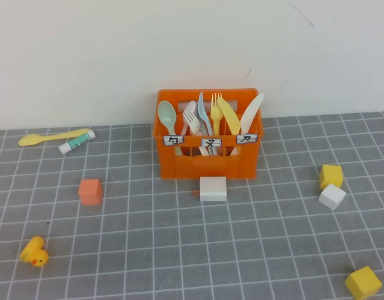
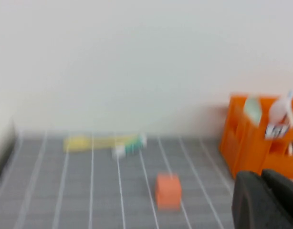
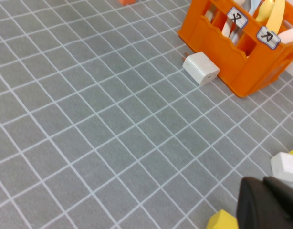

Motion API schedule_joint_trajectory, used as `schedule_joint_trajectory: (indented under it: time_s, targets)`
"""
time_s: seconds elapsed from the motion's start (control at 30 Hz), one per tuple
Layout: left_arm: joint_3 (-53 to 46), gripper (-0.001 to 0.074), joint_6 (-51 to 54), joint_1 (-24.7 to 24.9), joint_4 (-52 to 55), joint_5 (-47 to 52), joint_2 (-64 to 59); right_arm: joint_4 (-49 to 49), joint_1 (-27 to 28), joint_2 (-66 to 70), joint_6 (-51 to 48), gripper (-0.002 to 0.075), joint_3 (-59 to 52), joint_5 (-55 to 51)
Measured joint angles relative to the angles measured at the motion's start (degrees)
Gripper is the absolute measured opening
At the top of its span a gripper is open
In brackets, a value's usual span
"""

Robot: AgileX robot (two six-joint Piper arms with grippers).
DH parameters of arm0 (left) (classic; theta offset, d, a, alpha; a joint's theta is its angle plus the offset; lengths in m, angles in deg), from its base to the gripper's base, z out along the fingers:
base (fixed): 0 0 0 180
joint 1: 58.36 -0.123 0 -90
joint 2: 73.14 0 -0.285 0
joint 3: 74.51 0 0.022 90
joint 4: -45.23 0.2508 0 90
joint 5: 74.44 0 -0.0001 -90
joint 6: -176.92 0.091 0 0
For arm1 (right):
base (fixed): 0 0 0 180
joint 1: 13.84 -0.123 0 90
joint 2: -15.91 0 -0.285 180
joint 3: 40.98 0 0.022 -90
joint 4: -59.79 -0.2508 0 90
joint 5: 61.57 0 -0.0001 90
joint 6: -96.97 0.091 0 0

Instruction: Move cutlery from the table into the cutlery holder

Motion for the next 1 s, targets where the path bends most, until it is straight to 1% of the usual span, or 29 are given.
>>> schedule_joint_trajectory:
  time_s: [0.13, 0.2, 0.33, 0.67, 0.77, 0.87, 0.93, 1.0]
  targets:
    - [-6.63, 0.0000, -0.42, -3.57, -4.90, -1.63, 0.24, 0.00, 0.00, 0.00, 0.00, -0.0001, 0.00, 0.02]
    - [-9.07, 0.0000, 0.36, -3.90, -5.46, -2.47, 0.24, 0.00, 0.00, 0.00, 0.00, -0.0001, 0.00, 0.02]
    - [-9.47, 0.0000, 2.51, -3.80, -7.87, 3.27, 0.33, 0.00, 0.00, 0.00, 0.00, -0.0001, 0.00, 0.02]
    - [-9.47, 0.0000, 4.89, -3.80, -8.29, 3.96, 0.33, 0.00, 0.00, 0.00, 0.00, -0.0001, 0.00, 0.02]
    - [-9.47, 0.0000, 9.53, -3.80, -10.16, 3.96, 0.33, 0.00, 0.00, 0.00, 0.00, -0.0001, 0.00, 0.02]
    - [-9.37, 0.0000, 17.92, -4.20, -14.46, 3.96, 0.33, 0.00, 0.00, 0.00, 0.00, -0.0001, 0.00, 0.02]
    - [-9.37, 0.0000, 22.80, -5.34, -19.33, 3.61, 0.33, 0.00, 0.00, 0.00, 0.00, -0.0001, 0.00, 0.02]
    - [-9.37, 0.0000, 25.39, -6.30, -23.25, 3.56, 0.33, 0.00, 0.00, 0.00, 0.00, -0.0001, 0.00, 0.02]
